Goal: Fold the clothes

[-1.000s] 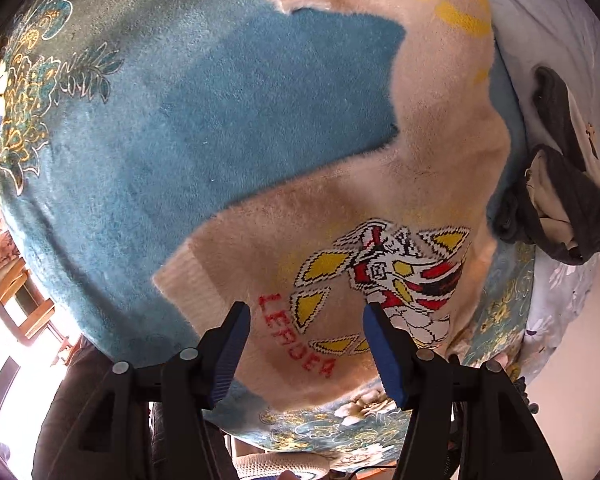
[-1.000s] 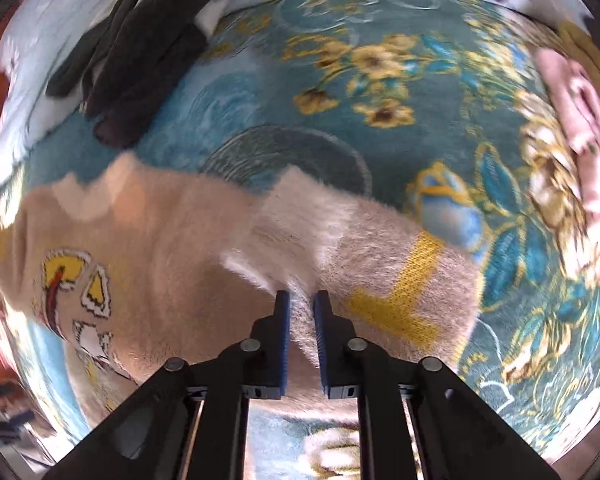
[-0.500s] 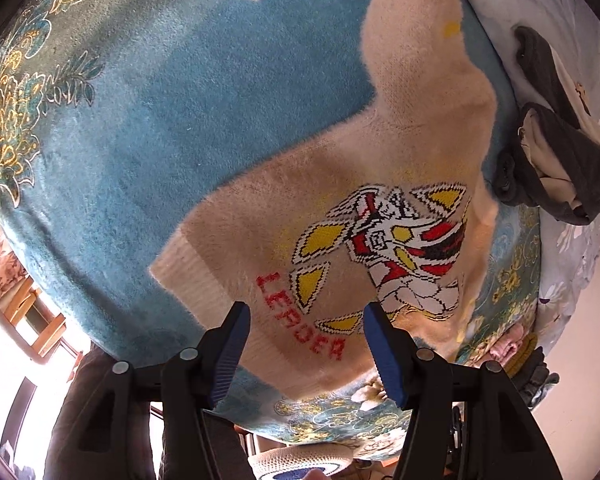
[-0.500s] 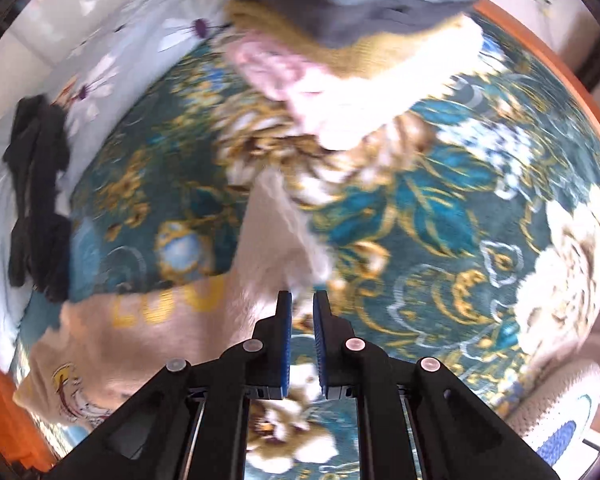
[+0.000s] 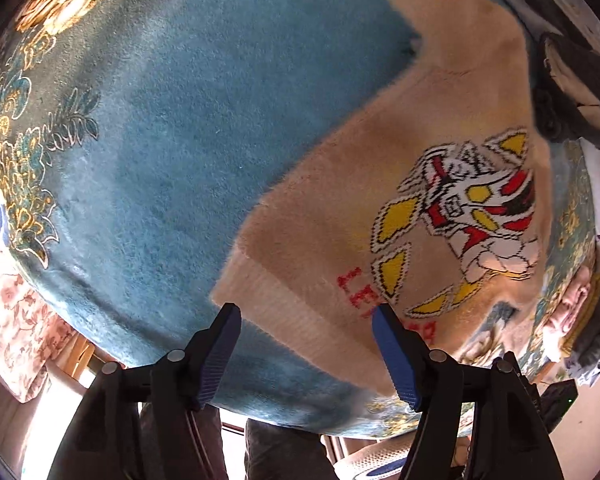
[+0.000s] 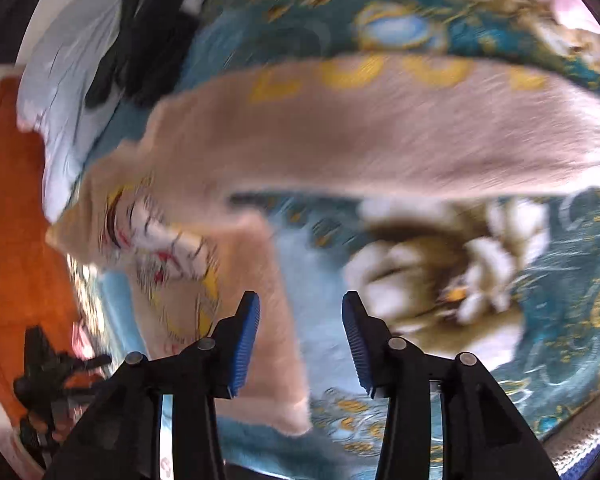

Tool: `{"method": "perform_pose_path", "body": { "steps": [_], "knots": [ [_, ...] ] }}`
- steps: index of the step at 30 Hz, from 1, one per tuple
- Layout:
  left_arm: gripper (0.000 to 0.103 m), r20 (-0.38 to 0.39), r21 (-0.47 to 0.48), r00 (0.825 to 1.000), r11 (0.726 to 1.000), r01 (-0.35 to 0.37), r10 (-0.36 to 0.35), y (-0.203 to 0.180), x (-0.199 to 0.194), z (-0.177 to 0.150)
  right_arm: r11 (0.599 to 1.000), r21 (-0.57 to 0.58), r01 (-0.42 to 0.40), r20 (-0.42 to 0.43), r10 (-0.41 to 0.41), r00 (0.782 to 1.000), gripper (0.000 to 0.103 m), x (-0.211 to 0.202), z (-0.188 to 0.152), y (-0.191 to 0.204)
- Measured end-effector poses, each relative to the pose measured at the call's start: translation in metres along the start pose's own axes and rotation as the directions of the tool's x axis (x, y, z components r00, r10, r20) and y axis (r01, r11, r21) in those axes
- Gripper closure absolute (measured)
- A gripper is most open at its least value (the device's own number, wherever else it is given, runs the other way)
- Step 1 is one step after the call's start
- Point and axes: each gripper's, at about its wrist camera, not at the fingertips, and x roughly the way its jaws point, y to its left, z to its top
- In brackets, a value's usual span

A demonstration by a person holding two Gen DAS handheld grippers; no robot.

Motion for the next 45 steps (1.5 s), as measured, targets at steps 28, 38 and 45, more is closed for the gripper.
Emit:
{"method": "perform_pose_path", "body": {
  "steps": [28,38,45],
  "knots": [
    [0.093,-0.075,0.401,0.997,0.915,0.039,-0.01,0.023,0.038,-0.008,0.978,0.21,0.018,-0.043,-0.009,0.999,0.092,0.054,-0.101,0.067],
    [0.089,-0.194,0.229,0.975,0.962,0.151,-0.106,0.081,0.036,-0.02,0.964,0.24,0.111,-0.103,-0.089,0.991,0.09,0.046,-0.135,0.084],
    [0.046,-0.036,0.114,0.922,0.915,0.387,-0.385,0.097,-0.051,0.031,0.968,0.232,0.094,-0.022,-0.092,0.996,0.068,0.004,-0.12,0.116]
  ]
}}
